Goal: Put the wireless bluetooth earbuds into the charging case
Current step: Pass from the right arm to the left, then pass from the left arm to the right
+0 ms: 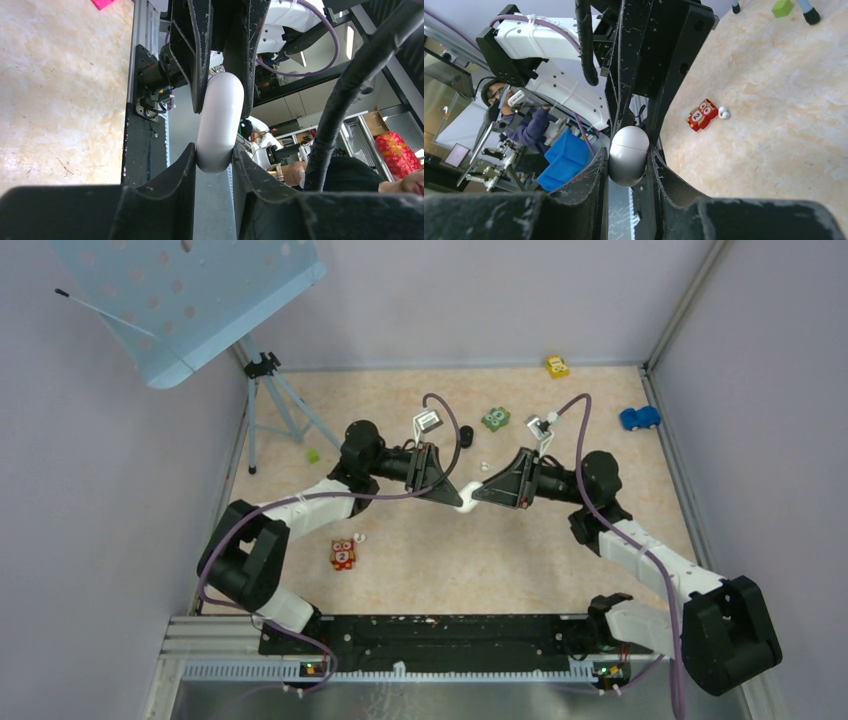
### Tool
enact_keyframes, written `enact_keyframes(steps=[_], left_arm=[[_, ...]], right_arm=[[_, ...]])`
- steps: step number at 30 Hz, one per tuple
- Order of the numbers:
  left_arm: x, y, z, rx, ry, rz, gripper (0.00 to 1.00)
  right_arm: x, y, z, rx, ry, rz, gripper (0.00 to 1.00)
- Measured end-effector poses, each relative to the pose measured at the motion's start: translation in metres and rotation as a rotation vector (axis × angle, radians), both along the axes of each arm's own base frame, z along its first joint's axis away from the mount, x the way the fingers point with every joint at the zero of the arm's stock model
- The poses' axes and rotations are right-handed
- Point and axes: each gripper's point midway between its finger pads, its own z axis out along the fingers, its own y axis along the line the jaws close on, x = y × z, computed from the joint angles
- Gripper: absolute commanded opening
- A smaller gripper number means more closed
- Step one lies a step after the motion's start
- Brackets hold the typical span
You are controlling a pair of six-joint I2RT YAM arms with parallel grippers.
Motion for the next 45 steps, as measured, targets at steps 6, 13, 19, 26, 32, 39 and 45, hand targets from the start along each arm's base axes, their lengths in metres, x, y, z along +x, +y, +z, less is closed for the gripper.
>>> enact_keyframes(steps=[6,13,19,26,32,39,45], left_arm=[[0.0,0.0,-0.003,0.0,0.01,-0.006,0.01],[0.006,-0.006,-0.005,0.004,0.022,0.039,0.0],[0.02,-0.013,-0.012,0.035,0.043,0.128,0.0],[0.031,-0.016,-0.007,0.034,0.039,0.213,0.0],[0.038,-0.018,-0.001,0.025,0.024,0.243,0.0],[0.038,-0.018,-0.001,0.028,0.028,0.247,0.0],[0.038,-0.018,-0.001,0.028,0.03,0.247,0.0]], right_arm=[[0.001,0.0,-0.006,-0.018,0.028,-0.002,0.39],[0.021,-0.003,-0.027,-0.077,0.121,-0.125,0.88],[0.036,-0.016,-0.02,-0.043,0.123,-0.298,0.89],[0.031,-0.034,-0.017,0.075,0.126,-0.415,0.89],[0.028,-0.031,-0.012,0.125,0.131,-0.417,0.77],[0.033,-0.022,-0.015,0.141,0.152,-0.391,0.54],[0.035,-0.016,-0.016,0.166,0.179,-0.362,0.49]])
